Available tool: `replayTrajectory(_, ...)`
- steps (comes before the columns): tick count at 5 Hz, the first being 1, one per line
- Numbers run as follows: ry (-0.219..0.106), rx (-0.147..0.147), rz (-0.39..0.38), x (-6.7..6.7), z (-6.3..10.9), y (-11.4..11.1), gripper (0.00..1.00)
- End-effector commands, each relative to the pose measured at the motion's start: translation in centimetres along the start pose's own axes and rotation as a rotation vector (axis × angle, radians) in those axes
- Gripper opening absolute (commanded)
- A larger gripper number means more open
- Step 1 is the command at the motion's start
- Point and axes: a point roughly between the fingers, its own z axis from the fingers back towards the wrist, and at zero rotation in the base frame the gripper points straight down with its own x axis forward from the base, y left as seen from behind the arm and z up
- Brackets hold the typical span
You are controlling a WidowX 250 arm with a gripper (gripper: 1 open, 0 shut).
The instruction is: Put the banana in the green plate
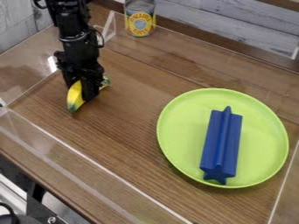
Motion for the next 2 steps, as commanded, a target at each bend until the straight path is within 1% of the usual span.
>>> replayTrajectory(1,-0.033,0.033,-0.005,0.8,2.4,-0.3,0.00)
replayTrajectory(2,-0.028,0.042,-0.004,0.7,3.6,-0.8,0.00)
